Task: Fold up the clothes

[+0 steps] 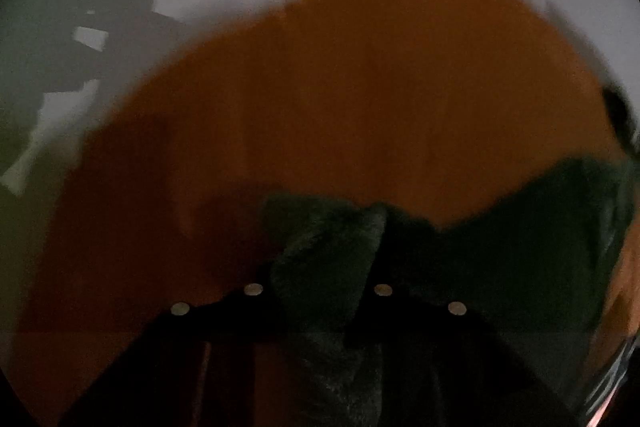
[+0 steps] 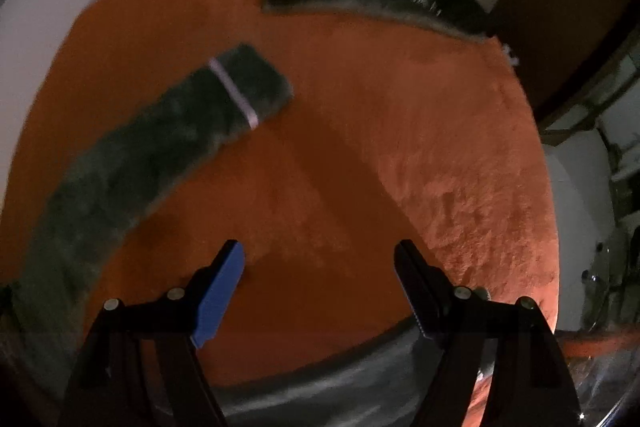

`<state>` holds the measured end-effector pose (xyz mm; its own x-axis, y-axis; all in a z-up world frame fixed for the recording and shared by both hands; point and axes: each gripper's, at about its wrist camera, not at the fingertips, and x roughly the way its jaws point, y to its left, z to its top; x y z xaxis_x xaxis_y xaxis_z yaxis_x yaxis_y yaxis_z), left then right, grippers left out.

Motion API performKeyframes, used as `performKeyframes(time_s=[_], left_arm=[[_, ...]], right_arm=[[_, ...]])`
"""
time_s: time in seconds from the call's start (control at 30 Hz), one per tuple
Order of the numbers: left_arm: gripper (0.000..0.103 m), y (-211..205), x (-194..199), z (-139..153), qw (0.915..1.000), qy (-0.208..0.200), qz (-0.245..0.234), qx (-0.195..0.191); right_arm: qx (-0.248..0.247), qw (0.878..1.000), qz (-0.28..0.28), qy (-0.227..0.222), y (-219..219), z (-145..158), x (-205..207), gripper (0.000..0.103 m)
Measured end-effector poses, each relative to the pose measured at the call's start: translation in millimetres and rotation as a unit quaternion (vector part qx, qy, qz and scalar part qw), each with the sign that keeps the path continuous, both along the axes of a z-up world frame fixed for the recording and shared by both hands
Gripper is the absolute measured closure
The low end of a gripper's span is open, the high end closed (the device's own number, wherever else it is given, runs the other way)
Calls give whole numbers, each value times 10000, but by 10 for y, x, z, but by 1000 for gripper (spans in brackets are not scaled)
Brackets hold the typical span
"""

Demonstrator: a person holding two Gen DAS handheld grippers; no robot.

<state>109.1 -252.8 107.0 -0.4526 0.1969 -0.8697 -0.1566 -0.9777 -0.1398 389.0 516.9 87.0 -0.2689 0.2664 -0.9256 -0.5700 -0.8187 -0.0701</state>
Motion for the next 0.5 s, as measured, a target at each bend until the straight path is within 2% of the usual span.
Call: performKeyframes(time_s=[0.1, 0.17, 0.2, 0.23, 0.27, 0.3, 0.33, 0.37, 0.43, 0.5], left_arm=[[81, -62, -17, 416, 9978, 635, -50, 173], [74, 98, -129, 249, 9943, 833, -437, -500], [74, 167, -193, 85, 9946, 496, -612, -676], [74, 186, -210, -114, 9957, -46, -637, -664], [73, 171, -178, -213, 9961, -398, -612, -503], [73, 107, -68, -220, 9969, -485, -558, -261], [72, 36, 16, -172, 9979, -385, -515, -96], [62, -67, 177, -90, 9984, -234, -502, 75], [50, -265, 498, 60, 9981, -6, -490, 366], [48, -482, 813, 146, 9970, 117, -537, 551]], right_arm=[[305, 9991, -99, 264, -116, 284, -45, 27], [454, 9983, -41, 372, -237, 396, -74, 27], [448, 9983, 8, 371, -312, 404, -69, 27], [439, 9983, 56, 370, -387, 412, -61, 27], [364, 9986, 107, 375, -475, 423, -14, 27], [287, 9987, 159, 381, -563, 435, 35, 27], [178, 9988, 230, 392, -666, 449, 109, 27], [70, 9985, 333, 424, -778, 483, 204, 27], [-6, 9974, 476, 539, -1009, 586, 466, 27], [-158, 9959, 573, 683, -1253, 690, 752, 27]])
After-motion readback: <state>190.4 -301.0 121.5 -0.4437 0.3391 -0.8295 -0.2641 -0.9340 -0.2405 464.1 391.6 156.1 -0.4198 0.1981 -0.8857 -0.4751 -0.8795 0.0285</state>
